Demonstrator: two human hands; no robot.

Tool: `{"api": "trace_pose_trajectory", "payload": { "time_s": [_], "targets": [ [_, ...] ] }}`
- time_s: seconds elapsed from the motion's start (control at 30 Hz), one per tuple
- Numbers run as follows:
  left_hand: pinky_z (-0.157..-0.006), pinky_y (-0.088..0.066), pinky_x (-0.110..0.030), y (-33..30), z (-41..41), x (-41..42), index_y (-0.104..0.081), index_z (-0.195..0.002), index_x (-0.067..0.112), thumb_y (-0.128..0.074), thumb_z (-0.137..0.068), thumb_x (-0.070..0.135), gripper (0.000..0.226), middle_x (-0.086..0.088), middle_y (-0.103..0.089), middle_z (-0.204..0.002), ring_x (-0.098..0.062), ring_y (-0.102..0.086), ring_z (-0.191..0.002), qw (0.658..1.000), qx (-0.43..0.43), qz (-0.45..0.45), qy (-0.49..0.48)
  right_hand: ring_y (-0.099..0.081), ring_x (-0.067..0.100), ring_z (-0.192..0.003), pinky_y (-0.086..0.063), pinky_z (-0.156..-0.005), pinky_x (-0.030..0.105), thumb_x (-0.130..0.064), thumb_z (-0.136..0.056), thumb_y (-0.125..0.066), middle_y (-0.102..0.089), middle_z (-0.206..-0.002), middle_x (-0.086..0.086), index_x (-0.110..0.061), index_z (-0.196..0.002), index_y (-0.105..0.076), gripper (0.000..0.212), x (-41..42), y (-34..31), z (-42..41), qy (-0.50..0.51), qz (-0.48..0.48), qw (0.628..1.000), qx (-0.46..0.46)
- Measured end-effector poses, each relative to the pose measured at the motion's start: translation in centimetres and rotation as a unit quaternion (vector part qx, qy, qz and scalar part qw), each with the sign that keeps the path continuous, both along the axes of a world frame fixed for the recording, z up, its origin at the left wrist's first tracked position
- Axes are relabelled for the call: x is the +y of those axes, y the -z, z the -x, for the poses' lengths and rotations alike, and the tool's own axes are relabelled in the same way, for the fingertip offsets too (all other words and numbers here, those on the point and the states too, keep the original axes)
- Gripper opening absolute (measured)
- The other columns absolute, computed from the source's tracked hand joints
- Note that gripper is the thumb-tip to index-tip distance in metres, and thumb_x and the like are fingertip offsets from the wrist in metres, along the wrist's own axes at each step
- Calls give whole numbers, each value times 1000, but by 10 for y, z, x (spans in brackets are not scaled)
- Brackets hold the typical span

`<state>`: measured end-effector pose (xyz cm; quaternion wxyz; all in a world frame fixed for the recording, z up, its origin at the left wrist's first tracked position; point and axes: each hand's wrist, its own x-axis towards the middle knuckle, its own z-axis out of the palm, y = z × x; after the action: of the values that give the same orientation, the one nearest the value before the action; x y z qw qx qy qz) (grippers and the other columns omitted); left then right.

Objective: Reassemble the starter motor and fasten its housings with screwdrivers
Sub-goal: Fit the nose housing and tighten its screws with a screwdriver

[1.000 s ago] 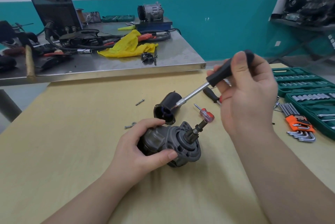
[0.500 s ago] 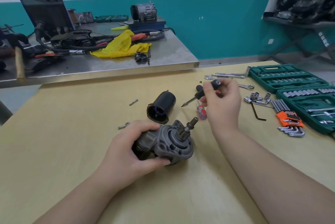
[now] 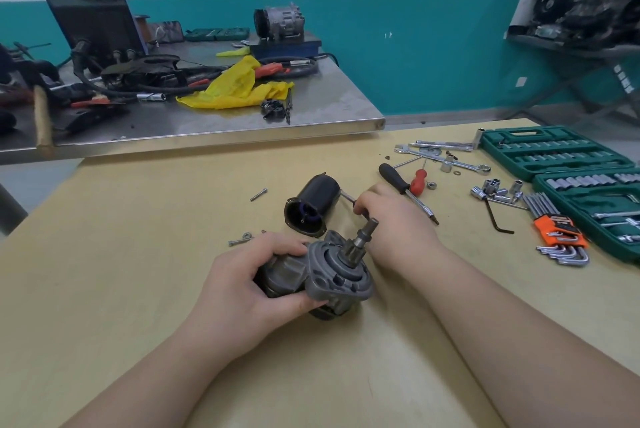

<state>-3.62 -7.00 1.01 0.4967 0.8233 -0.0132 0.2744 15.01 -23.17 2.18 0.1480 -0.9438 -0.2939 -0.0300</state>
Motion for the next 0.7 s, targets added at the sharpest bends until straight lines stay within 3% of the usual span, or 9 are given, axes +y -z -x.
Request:
{"api": "trace_pose_trajectory", "payload": {
  "time_s": [0.13, 0.27, 0.33, 0.43, 0.47, 0.53, 0.6, 0.7],
  "targets": [
    [-80, -59, -17, 0, 0, 2, -77, -99, 33, -101, -51, 43, 55, 9, -82, -107, -9, -78, -97, 995, 44, 82, -23, -61, 27, -109, -47, -72, 36, -13, -96, -54, -53, -125, -2, -30, -126, -66, 36, 4, -3, 4, 3, 93, 995, -21],
    [-62, -59, -24, 0, -4, 0, -78, -91, 27, -100, -39, 33, 57, 1, -81, -92, -16, -77, -76, 959, 79, 263, -64, -56, 26, -115, -38, -71, 35, -19, -91, -63, -57, -124, -1, -27, -125, -67, 35, 1, -6, 6, 0, 126, 991, -45],
    [-52, -56, -33, -2, -5, 0, -76, -90, 24, -99, -43, 29, 53, -7, -77, -91, -22, -73, -70, 924, 86, 367, -64, -56, 25, -118, -35, -72, 34, -26, -96, -63, -62, -123, -4, -30, -124, -68, 29, 0, -7, 8, 3, 80, 994, -70],
    [-53, -60, -36, -7, -3, 0, -74, -100, 19, -97, -63, 20, 44, -14, -77, -100, -26, -75, -71, 853, 81, 515, -24, -66, 18, -100, -44, -69, 34, -25, -101, -56, -73, -102, -12, -35, -109, -74, 22, 1, -9, 15, 7, -149, 988, -48],
    [-58, -63, -37, -8, -3, -1, -73, -106, 17, -95, -70, 19, 43, -14, -78, -105, -26, -77, -75, 828, 77, 556, -9, -68, 13, -94, -50, -72, 34, -23, -101, -58, -75, -98, -13, -35, -106, -75, 21, 2, -10, 19, -11, -258, 966, 15],
    [-67, -66, -38, -11, -2, -2, -78, -113, 13, -87, -75, 24, 40, -13, -79, -116, -25, -80, -84, 778, 76, 624, 21, -72, 8, -94, -58, -82, 32, -26, -102, -61, -79, -100, -10, -31, -106, -77, 17, 6, -13, 32, -71, -456, 868, 183],
    [-72, -68, -41, -12, -2, -4, -84, -110, 11, -83, -73, 29, 41, -15, -79, -121, -26, -81, -89, 745, 81, 661, 41, -73, 12, -107, -59, -91, 32, -36, -101, -60, -79, -115, -5, -31, -118, -76, 24, 10, -12, 44, -134, -530, 775, 317],
    [-68, -68, -43, -11, -4, -5, -85, -107, 8, -83, -71, 32, 44, -18, -79, -122, -30, -81, -87, 724, 93, 682, 52, -71, 10, -116, -57, -92, 25, -31, -99, -63, -76, -124, -7, -27, -129, -70, 31, 14, -8, 55, -199, -523, 761, 327]
  ]
}}
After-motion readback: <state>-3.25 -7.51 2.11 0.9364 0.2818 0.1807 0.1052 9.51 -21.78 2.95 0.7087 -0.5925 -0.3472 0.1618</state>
